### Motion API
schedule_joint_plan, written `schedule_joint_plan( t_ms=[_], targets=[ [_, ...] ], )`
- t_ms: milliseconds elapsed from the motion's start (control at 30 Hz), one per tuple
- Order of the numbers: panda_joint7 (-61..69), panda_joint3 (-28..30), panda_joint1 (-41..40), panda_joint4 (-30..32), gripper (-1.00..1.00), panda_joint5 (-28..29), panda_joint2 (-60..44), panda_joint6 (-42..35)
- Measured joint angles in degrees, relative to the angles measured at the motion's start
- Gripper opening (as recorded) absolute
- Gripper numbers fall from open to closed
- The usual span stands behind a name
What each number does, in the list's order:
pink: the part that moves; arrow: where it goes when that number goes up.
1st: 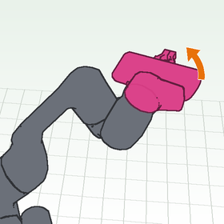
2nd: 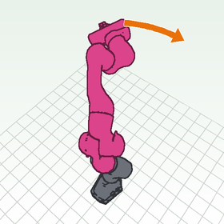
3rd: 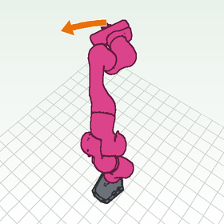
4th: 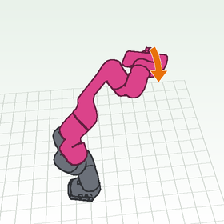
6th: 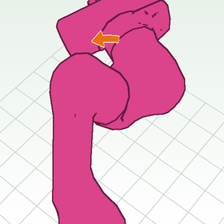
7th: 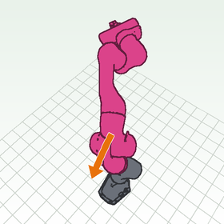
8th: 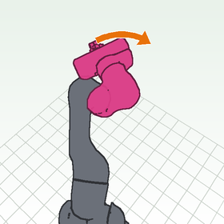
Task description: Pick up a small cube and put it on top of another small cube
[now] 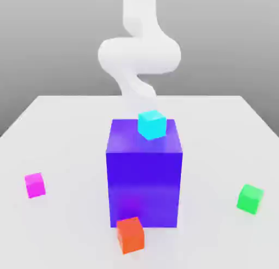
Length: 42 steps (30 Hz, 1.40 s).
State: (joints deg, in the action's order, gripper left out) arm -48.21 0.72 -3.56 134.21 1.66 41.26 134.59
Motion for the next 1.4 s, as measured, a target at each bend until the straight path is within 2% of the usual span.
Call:
schedule_joint_plan(
  t_ms=[367, 600, 700, 800, 933, 1033, 1067, 1300, 1400],
  targets=[
    [-9.3, 6.6, -14.6, 10.7, 0.00, 5.7, -20.2, 12.3],
    [-12.1, 13.3, -21.8, 17.5, 0.00, 5.2, -32.8, 20.3],
    [-11.4, 16.3, -25.1, 20.5, 0.00, 2.2, -38.4, 23.7],
    [-8.3, 16.9, -28.6, 23.4, 0.00, -4.0, -44.0, 27.2],
    [-2.3, 11.6, -32.6, 22.8, 0.00, -13.0, -52.3, 33.1],
    [0.4, 5.8, -37.6, 21.5, 0.00, -16.3, -58.4, 38.0],
    [0.8, 4.8, -38.5, 21.3, -1.00, -16.8, -59.5, 38.9],
    [0.5, 4.8, -38.6, 21.4, -1.00, -16.5, -59.3, 38.8],
    [-2.4, 8.0, -36.2, 22.5, -1.00, -12.7, -54.3, 34.9]
  ],
)
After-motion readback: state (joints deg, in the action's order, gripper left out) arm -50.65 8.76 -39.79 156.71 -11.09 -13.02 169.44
